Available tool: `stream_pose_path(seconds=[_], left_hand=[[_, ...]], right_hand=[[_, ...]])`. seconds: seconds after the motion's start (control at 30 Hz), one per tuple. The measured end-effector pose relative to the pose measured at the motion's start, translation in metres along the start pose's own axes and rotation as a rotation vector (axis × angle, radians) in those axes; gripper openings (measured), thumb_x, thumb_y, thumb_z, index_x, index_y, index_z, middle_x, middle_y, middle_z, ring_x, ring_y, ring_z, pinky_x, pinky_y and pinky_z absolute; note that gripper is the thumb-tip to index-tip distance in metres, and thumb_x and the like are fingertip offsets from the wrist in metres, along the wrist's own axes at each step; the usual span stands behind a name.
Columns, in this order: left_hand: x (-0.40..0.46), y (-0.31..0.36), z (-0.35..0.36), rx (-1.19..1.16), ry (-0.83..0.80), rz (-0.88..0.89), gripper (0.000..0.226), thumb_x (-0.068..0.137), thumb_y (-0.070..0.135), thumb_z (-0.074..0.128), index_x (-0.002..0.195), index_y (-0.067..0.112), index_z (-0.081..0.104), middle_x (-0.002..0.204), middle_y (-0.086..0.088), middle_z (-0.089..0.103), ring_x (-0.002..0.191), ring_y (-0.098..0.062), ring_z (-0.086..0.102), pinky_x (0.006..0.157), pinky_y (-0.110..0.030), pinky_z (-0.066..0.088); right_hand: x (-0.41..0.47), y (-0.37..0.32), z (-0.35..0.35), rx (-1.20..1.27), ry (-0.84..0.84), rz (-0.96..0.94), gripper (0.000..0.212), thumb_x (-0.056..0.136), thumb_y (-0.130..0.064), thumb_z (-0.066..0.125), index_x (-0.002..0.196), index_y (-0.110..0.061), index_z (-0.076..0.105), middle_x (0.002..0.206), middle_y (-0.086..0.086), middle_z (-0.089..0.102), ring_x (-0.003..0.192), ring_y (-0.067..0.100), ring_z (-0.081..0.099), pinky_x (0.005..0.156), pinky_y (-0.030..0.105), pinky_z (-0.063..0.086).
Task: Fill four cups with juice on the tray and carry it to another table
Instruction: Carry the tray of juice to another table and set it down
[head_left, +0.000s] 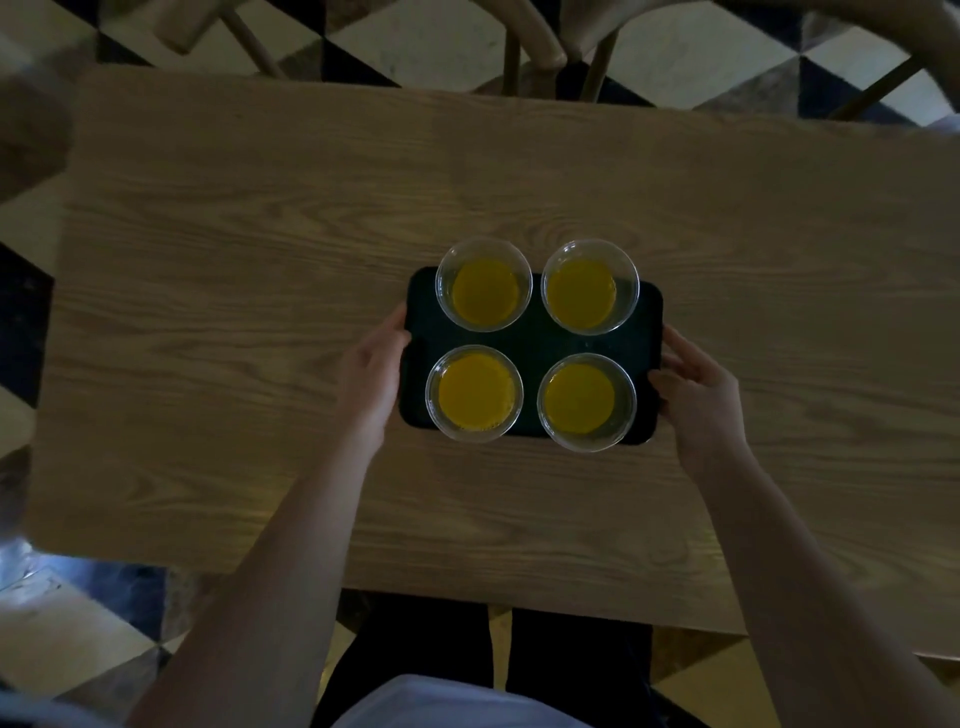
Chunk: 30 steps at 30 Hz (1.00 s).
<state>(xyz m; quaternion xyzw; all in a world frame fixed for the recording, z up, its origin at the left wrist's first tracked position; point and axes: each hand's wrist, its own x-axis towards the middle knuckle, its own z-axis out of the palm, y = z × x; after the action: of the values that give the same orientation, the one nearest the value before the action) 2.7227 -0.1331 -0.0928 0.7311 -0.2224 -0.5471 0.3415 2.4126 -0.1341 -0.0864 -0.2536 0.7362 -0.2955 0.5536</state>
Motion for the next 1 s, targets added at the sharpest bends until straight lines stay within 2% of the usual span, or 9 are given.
stream_pose_path(seconds=[0.03,0.07,0.2,0.33,0.5,0.63,0.77,0.9,1.0], left_hand=[[0.003,-0.002,-0.001,0.0,0.01,0.008,0.037,0.099,0.025,0.051,0.13,0.038,0.067,0.075,0.001,0.072,0.064,-0.017,0.066,0.056,-0.031,0.052],[0.004,-0.004,-0.002,0.003,0.025,0.009,0.036,0.099,0.026,0.052,0.129,0.037,0.068,0.068,-0.002,0.063,0.058,-0.014,0.055,0.053,-0.027,0.044],[0.008,-0.014,-0.003,-0.007,-0.005,0.04,0.041,0.096,0.025,0.052,0.134,0.035,0.064,0.098,-0.003,0.061,0.079,-0.023,0.052,0.068,-0.039,0.045],[0.003,-0.017,-0.001,0.024,0.004,0.073,0.044,0.098,0.02,0.051,0.14,0.032,0.059,0.084,0.022,0.07,0.085,-0.018,0.056,0.071,-0.031,0.048],[0.0,-0.021,0.001,0.049,0.001,0.064,0.045,0.098,0.021,0.052,0.141,0.034,0.057,0.08,0.032,0.07,0.079,-0.001,0.056,0.074,-0.024,0.048],[-0.001,-0.029,0.006,0.043,-0.035,0.078,0.046,0.097,0.022,0.052,0.14,0.038,0.057,0.071,0.018,0.062,0.068,-0.008,0.052,0.068,-0.027,0.044],[0.0,-0.034,0.009,0.062,-0.056,0.096,0.046,0.093,0.029,0.052,0.135,0.046,0.058,0.084,0.009,0.061,0.083,-0.017,0.051,0.074,-0.037,0.044],[-0.002,-0.031,0.01,0.133,-0.035,0.119,0.046,0.097,0.027,0.051,0.141,0.037,0.055,0.06,0.005,0.052,0.052,-0.01,0.043,0.053,-0.031,0.037],[-0.013,-0.015,0.01,0.283,-0.014,0.163,0.041,0.1,0.028,0.048,0.139,0.029,0.059,0.069,0.004,0.068,0.057,-0.014,0.055,0.056,-0.033,0.047]], right_hand=[[0.0,0.0,0.0,-0.005,0.0,-0.001,0.063,0.09,0.009,0.048,0.14,-0.027,0.061,0.108,-0.002,0.079,0.095,0.017,0.074,0.075,0.032,0.056],[-0.001,0.001,0.0,-0.011,0.001,-0.003,0.064,0.089,0.008,0.048,0.141,-0.027,0.06,0.109,-0.002,0.079,0.096,0.017,0.074,0.077,0.033,0.056],[-0.001,0.006,-0.002,-0.022,0.016,0.005,0.063,0.089,0.007,0.051,0.141,-0.027,0.06,0.107,-0.004,0.079,0.099,0.019,0.075,0.082,0.039,0.058],[0.0,0.007,-0.002,-0.035,0.029,-0.004,0.062,0.089,0.006,0.051,0.138,-0.031,0.062,0.107,-0.007,0.079,0.1,0.018,0.075,0.081,0.038,0.058],[-0.002,0.008,-0.006,-0.005,0.035,0.007,0.062,0.088,0.009,0.052,0.135,-0.03,0.064,0.105,-0.005,0.079,0.098,0.017,0.075,0.078,0.035,0.056],[-0.007,0.015,-0.016,0.029,0.043,0.022,0.063,0.087,0.013,0.051,0.136,-0.025,0.064,0.104,-0.003,0.08,0.094,0.017,0.076,0.074,0.033,0.058],[-0.009,0.019,-0.024,0.049,0.04,0.033,0.063,0.088,0.014,0.052,0.14,-0.022,0.061,0.104,-0.003,0.079,0.094,0.017,0.076,0.072,0.032,0.058],[-0.01,0.016,-0.028,0.005,0.025,0.024,0.064,0.088,0.014,0.052,0.14,-0.024,0.06,0.101,-0.005,0.079,0.093,0.016,0.076,0.077,0.034,0.059],[-0.007,0.014,-0.031,-0.109,0.038,0.024,0.055,0.086,0.004,0.054,0.129,-0.027,0.069,0.102,-0.004,0.08,0.092,0.018,0.075,0.082,0.038,0.06]])
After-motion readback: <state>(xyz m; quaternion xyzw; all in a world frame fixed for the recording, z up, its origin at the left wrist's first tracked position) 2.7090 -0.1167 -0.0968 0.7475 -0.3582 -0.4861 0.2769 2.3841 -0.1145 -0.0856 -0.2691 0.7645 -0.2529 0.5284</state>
